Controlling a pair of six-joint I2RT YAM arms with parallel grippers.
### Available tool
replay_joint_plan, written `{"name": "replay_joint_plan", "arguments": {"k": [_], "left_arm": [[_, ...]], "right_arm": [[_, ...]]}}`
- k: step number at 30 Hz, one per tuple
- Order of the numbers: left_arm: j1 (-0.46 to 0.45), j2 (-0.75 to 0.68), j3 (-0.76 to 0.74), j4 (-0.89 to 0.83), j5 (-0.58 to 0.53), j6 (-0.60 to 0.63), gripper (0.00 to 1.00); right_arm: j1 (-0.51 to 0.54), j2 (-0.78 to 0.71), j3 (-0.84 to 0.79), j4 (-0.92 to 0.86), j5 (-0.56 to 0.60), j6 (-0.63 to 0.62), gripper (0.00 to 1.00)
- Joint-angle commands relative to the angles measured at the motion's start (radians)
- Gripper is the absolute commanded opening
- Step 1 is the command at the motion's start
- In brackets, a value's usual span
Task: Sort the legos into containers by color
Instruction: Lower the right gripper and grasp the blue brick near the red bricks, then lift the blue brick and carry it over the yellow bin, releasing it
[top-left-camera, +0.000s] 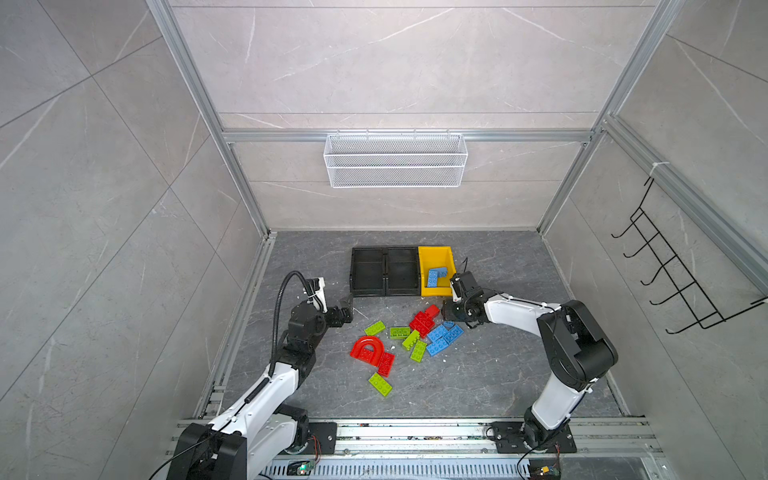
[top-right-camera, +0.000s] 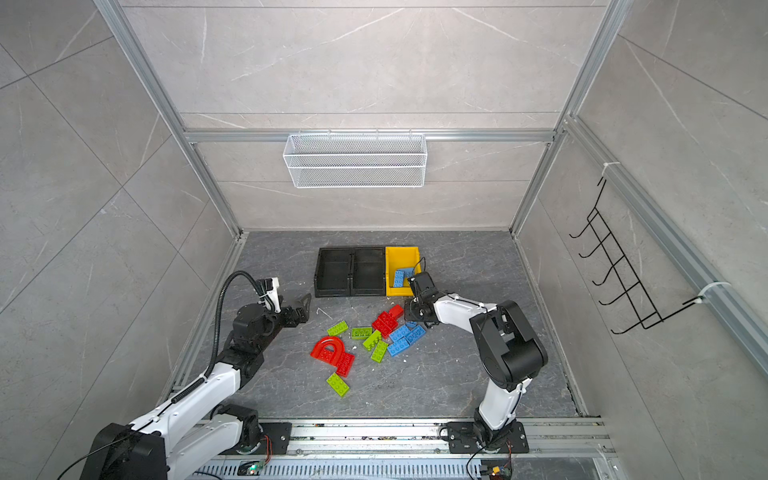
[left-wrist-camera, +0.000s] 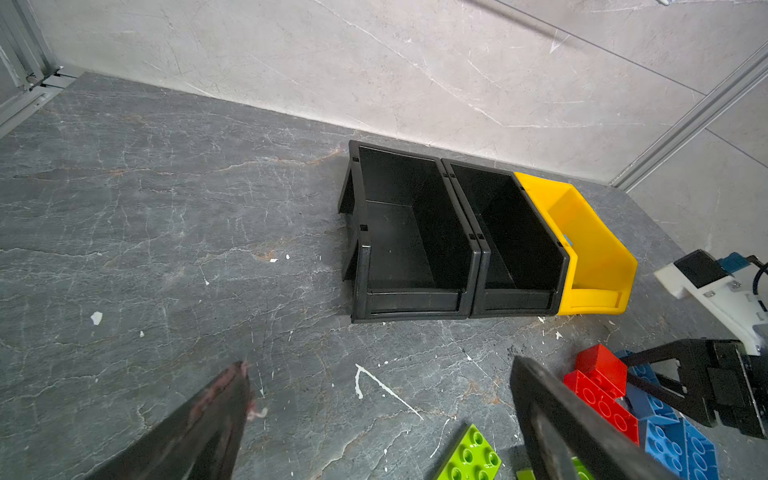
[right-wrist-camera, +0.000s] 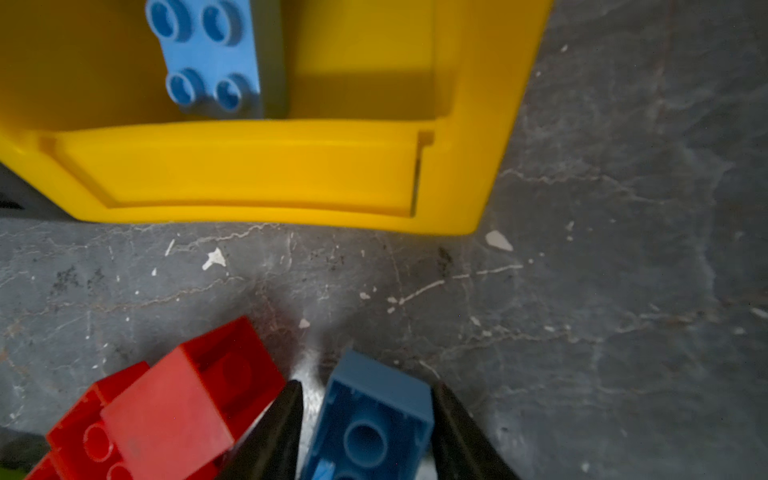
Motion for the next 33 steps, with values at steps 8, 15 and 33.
{"name": "replay_joint_plan", "arguments": {"k": [8,15,33], "left_arm": [[-0.004,-0.006,0.012,0.031,-0.008,0.009,1.00],[-0.003,-0.006,0.016,0.020,-0.023,0.011,1.00],[-0.003,0.006,0.018,0.028,-0.012,0.004,1.00]], "right_arm": [[0.005,-0.040,-0.032,0.026,0.003,0.017,0.41],[0.005,-0.106,-0.055,0.035,-0.023,0.017,0.36],[0.005,-0.239,0.029,-0.073,-0.029,-0.057,0.33]]}}
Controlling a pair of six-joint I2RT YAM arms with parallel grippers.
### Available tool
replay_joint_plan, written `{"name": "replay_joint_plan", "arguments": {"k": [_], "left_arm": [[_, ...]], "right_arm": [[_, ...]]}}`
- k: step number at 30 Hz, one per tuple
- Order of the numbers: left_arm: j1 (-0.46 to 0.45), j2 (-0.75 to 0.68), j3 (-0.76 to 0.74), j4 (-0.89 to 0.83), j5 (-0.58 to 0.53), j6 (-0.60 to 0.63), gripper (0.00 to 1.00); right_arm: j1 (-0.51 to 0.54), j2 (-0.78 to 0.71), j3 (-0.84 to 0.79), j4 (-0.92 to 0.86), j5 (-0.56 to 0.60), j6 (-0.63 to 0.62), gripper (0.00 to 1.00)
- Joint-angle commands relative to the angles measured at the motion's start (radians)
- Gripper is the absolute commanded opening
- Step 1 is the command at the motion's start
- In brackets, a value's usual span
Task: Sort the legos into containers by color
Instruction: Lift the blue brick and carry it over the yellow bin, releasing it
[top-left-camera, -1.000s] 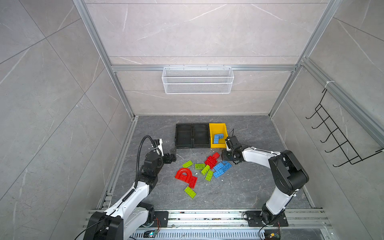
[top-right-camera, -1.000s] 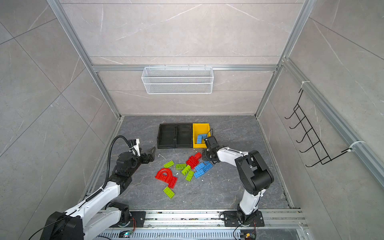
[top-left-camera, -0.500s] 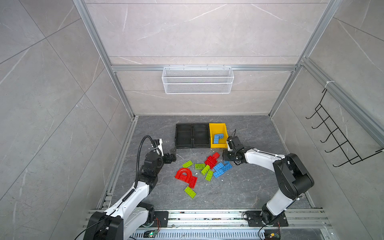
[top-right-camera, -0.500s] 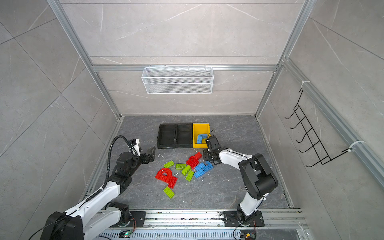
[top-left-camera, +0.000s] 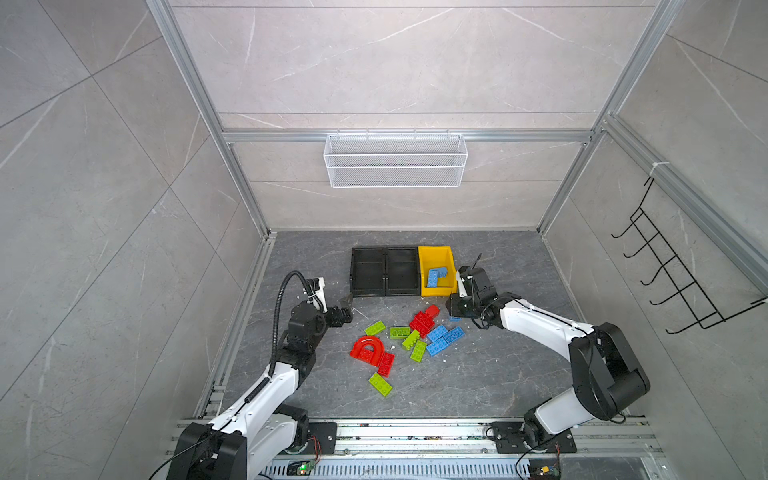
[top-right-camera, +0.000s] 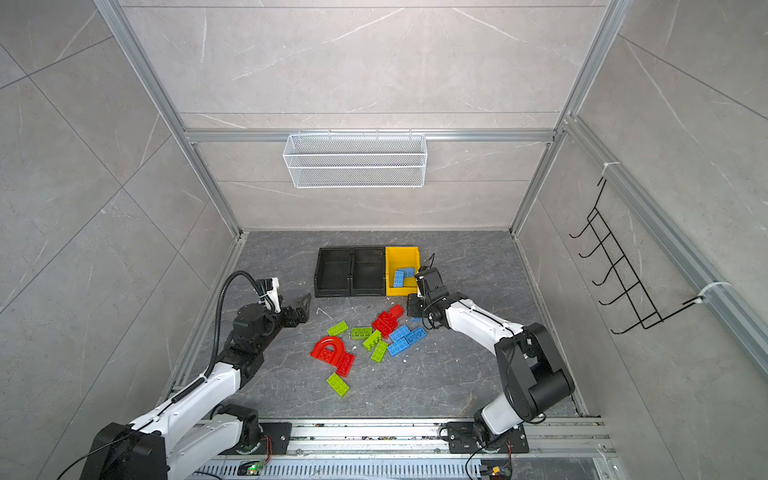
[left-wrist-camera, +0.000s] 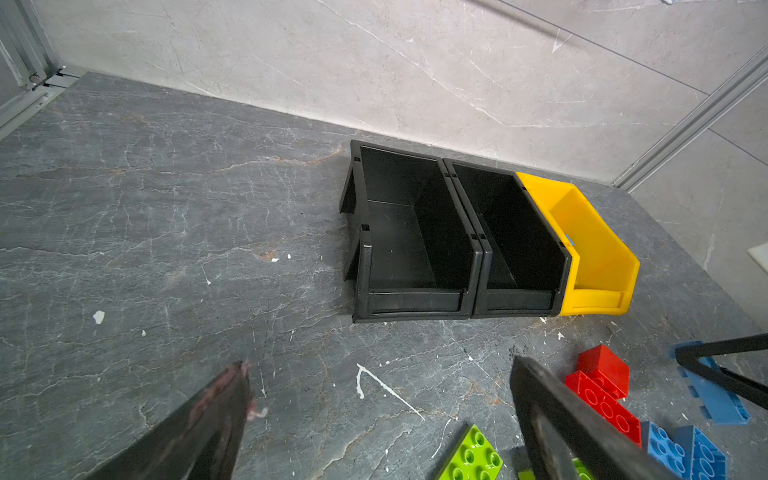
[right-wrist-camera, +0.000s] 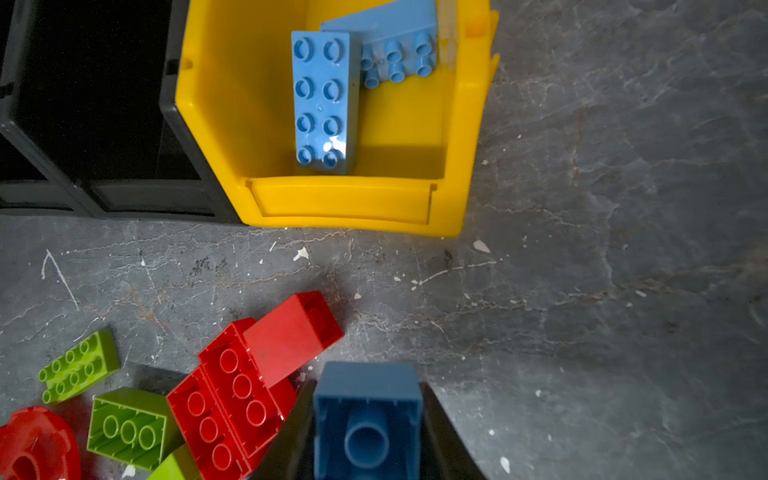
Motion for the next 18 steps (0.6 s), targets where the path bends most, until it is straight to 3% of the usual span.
{"name": "replay_joint_plan", "arguments": {"k": [1,9,18], "left_arm": [[-0.002,0.001,0.018,0.029,-0.006,0.004,1.00],[-0.003,-0.001,0.015,0.029,-0.005,0.004,1.00],[-0.003,-0.008,0.018,0.024,-0.011,0.016,1.00]], "right_arm": [[0.005,-0.022,0.078,-0.052,0.011,-0.047,0.34],[0.003,0.132,0.317,-0.085,0.054,-0.142,0.34],[-0.021,0.389,0.612,-0.088,0.022,-0.182,0.35]]}}
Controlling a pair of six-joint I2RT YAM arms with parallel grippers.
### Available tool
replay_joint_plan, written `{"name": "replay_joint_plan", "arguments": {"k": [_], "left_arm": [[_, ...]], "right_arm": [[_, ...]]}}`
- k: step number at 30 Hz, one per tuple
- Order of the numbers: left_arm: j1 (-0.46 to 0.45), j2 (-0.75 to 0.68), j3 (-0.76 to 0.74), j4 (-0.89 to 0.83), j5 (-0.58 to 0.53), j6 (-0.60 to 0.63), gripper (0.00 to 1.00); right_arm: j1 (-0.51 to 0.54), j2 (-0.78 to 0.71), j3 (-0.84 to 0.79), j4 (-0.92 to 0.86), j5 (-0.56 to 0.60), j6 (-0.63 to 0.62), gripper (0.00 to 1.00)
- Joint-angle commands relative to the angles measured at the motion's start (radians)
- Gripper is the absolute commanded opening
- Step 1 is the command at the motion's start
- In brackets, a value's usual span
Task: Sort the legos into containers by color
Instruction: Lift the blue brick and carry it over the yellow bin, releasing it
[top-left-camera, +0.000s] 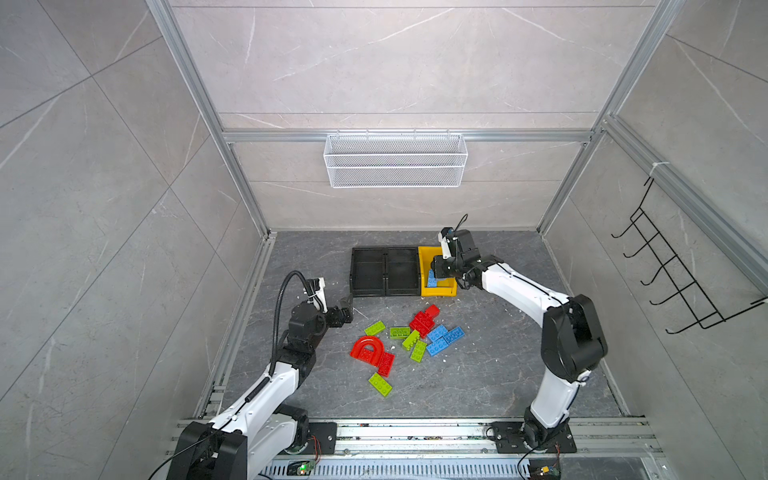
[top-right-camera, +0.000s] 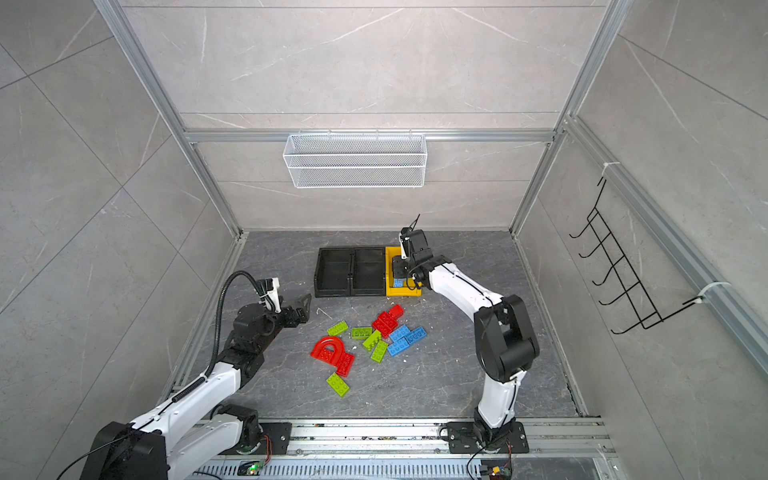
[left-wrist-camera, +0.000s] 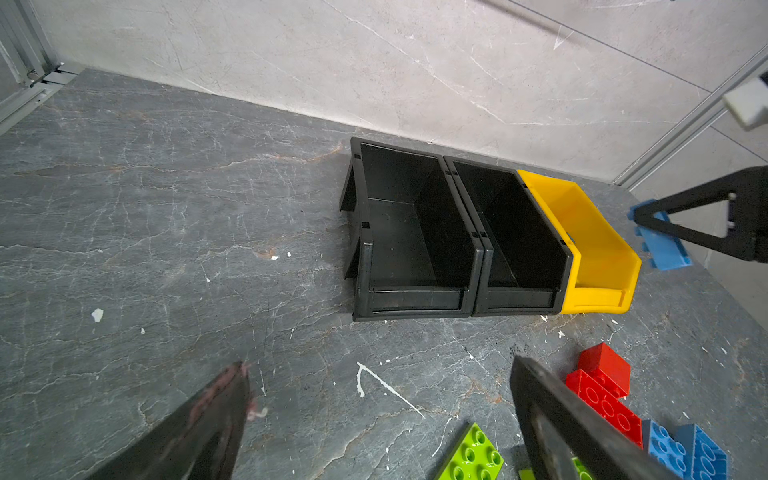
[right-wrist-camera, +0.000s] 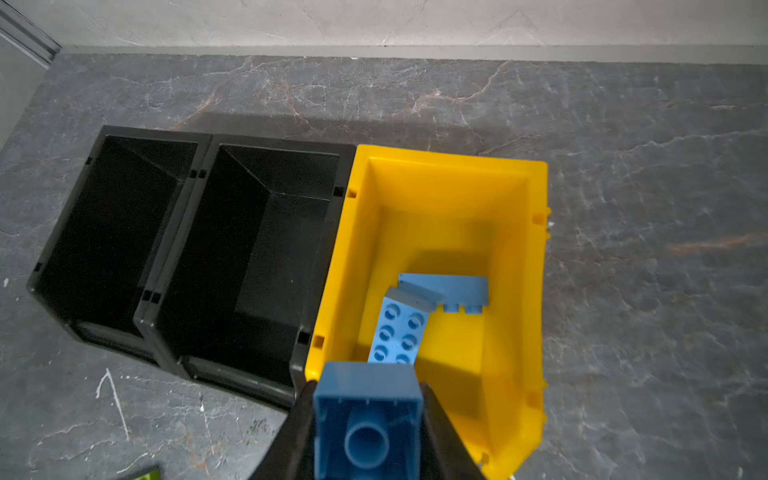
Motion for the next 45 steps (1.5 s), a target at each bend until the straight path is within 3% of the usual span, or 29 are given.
{"name": "replay_joint_plan", "arguments": {"k": [1,15,23,33,37,45], "left_arm": [[-0.003,-0.013,0.019,0.021,-0.015,0.016,1.00],[-0.004,-0.029,0.016,0.015,-0.017,0.022,1.00],[-0.004,-0.033,0.014,0.014,-0.017,0.020,1.00],[-0.004,-0.032,0.016,0.012,-0.010,0.017,1.00],[-0.004,-0.029,0.018,0.014,-0.007,0.016,1.00],[-0.005,-0.047,0.012,0.012,-0.010,0.012,1.00]], "right_arm": [[-0.015,0.076,0.098,-0.028,-0.011,-0.032,0.35],[-0.050,0.293,0.321,-0.084,-0.069,-0.031,0.37],[-0.053,0.342,0.352,-0.096,-0.074,-0.018,0.39],[-0.053,0.269,0.340,-0.123,-0.067,-0.031,0.57],[-0.050,0.136,0.220,-0.107,-0.073,-0.024,0.61],[-0.048,-0.280,-0.283,-0.060,-0.074,0.089,0.63]]}}
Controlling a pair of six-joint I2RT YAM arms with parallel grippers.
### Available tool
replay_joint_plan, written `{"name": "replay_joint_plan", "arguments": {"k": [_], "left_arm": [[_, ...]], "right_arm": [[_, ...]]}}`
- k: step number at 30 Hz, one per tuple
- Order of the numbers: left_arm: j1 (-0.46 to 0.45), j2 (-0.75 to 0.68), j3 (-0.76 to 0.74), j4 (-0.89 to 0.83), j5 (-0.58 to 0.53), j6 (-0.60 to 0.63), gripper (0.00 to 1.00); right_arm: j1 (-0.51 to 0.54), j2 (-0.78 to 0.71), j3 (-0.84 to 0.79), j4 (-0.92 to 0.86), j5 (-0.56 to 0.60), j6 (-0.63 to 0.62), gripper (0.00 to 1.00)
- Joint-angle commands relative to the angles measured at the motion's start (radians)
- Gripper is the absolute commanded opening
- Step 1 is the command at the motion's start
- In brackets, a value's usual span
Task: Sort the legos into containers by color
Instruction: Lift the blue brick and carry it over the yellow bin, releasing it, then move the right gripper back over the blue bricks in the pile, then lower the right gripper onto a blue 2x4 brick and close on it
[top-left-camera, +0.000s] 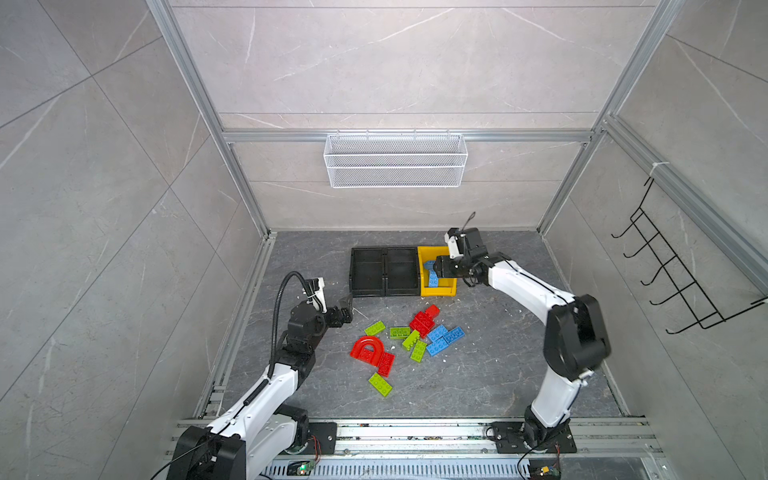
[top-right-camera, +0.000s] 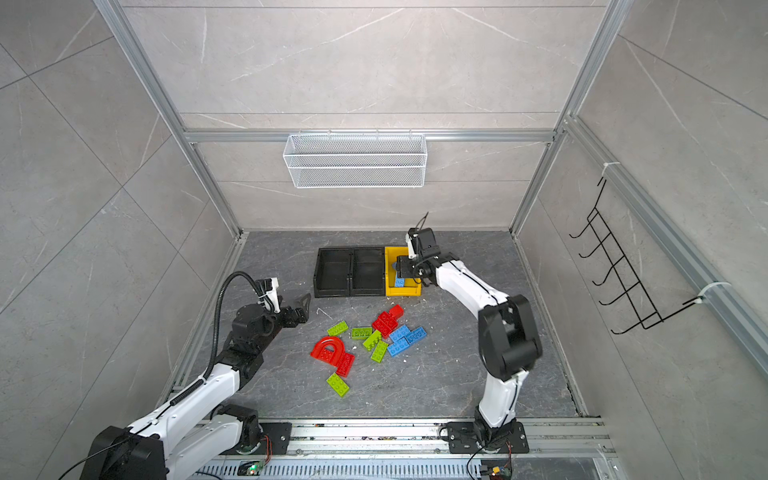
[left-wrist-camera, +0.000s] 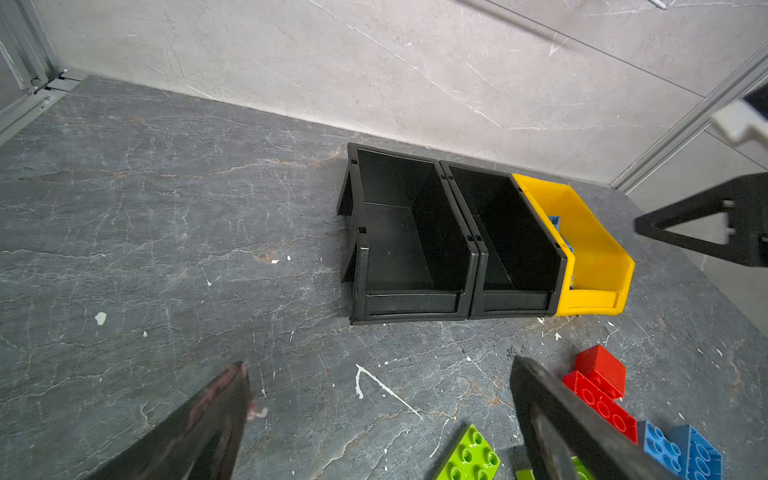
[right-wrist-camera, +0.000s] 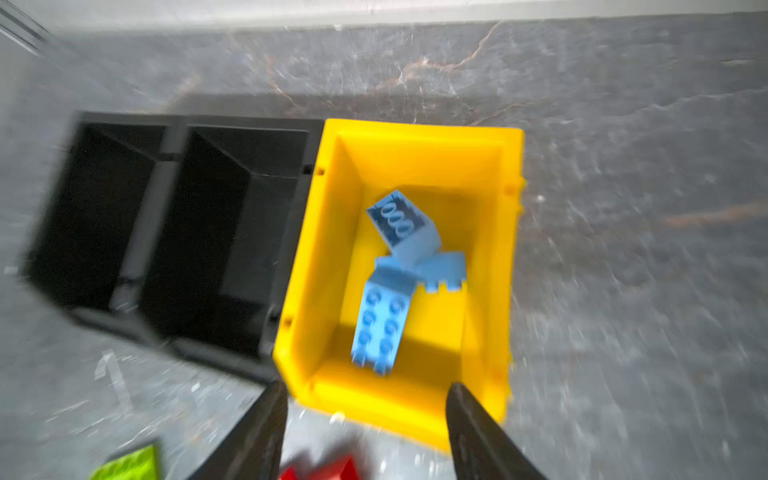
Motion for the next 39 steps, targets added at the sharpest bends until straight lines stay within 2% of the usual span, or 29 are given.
{"name": "replay_joint_plan", "arguments": {"k": [1,6,11,28,39], "left_arm": [[-0.006,-0.024,0.012,0.023,-0.009,0.013,1.00],[-0.006,0.000,0.014,0.031,-0.007,0.008,1.00],[-0.006,0.020,0.018,0.040,-0.001,0.004,1.00],[-0.006,0.017,0.016,0.036,-0.017,0.010,1.00],[-0.007,0.003,0.004,0.056,0.007,0.016,1.00]], "right_arm": [[0.007,-0.151,-0.196,-0.010,0.001,0.087,0.63],[0.022,-0.311,-0.394,-0.088,-0.015,0.177,0.62],[0.037,-0.376,-0.511,-0.101,-0.038,0.225,0.60],[0.073,-0.326,-0.628,0.059,-0.102,0.328,0.59],[0.086,-0.284,-0.645,0.096,-0.070,0.332,0.60]]}}
